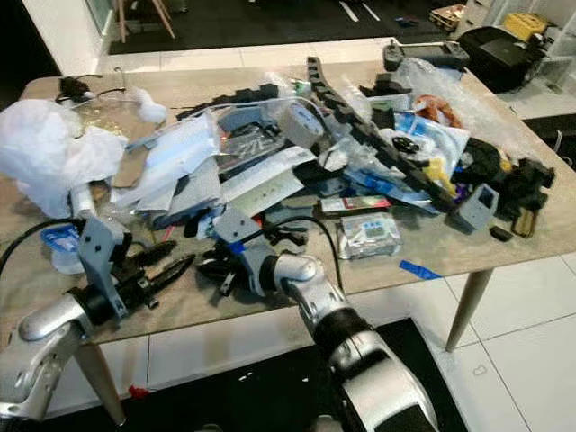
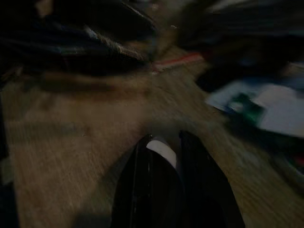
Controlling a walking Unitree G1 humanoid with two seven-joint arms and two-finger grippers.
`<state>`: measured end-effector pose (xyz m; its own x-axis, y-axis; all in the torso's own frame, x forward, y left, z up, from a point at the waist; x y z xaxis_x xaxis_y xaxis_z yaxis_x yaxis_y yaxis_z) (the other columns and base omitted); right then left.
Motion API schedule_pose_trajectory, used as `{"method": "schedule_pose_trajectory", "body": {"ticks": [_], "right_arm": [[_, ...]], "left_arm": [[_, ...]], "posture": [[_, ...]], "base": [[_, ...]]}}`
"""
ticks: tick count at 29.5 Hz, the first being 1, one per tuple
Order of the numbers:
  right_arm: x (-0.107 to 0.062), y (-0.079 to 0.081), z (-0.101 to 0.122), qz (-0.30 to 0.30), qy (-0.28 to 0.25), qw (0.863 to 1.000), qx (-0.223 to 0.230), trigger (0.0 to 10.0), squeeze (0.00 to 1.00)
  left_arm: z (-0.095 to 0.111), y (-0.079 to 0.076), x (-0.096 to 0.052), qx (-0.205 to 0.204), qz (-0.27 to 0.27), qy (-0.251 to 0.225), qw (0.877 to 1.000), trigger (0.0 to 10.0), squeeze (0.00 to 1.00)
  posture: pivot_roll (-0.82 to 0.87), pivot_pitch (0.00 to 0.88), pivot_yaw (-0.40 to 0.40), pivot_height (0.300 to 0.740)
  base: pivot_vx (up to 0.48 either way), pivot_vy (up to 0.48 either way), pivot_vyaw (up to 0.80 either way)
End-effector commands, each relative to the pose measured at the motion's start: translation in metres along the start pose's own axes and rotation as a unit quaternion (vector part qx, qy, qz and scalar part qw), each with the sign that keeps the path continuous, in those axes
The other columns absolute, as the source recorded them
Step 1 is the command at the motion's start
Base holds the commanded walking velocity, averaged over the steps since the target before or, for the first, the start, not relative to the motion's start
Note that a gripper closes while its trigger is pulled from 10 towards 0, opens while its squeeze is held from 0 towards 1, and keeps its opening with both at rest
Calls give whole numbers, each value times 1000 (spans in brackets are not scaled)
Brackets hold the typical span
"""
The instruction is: Picking trash to rubbish bin
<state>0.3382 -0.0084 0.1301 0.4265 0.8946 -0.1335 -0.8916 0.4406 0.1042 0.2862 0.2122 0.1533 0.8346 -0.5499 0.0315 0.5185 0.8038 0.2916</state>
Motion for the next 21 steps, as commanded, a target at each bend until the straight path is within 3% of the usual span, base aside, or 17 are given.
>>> {"method": "schedule_pose_trajectory", "body": {"ticks": [1, 3, 6, 10, 15, 18, 21], "right_arm": [[-15, 4, 6, -10, -37, 999, 16, 0, 0], [-20, 7, 11, -11, -53, 998, 16, 0, 0], [-38, 21, 38, 0, -124, 992, 9, 0, 0], [-52, 33, 61, 16, -174, 985, 9, 0, 0], [-58, 35, 73, 6, -197, 980, 2, 0, 0], [-66, 32, 88, -42, -217, 974, -52, 0, 0], [-68, 29, 90, -64, -218, 971, -78, 0, 0]], "left_arm": [[-2, 7, -4, -16, 28, -9, 999, 10000, 0], [-1, 9, -4, -19, 31, -12, 999, 10000, 0], [1, 12, -2, -23, 37, -18, 999, 10000, 0], [0, 12, 1, -24, 35, -20, 999, 10000, 0], [0, 11, 3, -26, 37, -22, 999, 10000, 0], [0, 12, 6, -31, 55, -28, 998, 10000, 0], [1, 11, 8, -33, 62, -31, 997, 10000, 0]], "posture": [[-9, 140, -16, 740], [-9, 140, -16, 740], [-17, 136, -7, 740], [-23, 130, -3, 740], [-25, 127, -2, 740], [-27, 121, -1, 740], [-26, 110, -1, 740]], "base": [[0, 0, 0], [0, 0, 0], [0, 0, 0], [0, 0, 0], [0, 0, 0], [0, 0, 0], [0, 0, 0]]}}
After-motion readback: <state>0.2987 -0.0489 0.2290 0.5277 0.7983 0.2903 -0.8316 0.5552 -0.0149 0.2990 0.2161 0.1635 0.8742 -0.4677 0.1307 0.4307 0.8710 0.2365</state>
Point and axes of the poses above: a point about 5 cm out from each wrist's last joint towards the gripper, its own x axis pointing out of the wrist towards the gripper, its own z axis along the axis of the wrist's last joint, y = z × x, the point moved 1 cm from there along x, pointing out of the wrist towards the gripper, and after that the axes turned 11 degrees about x, right-handed, at the moved point
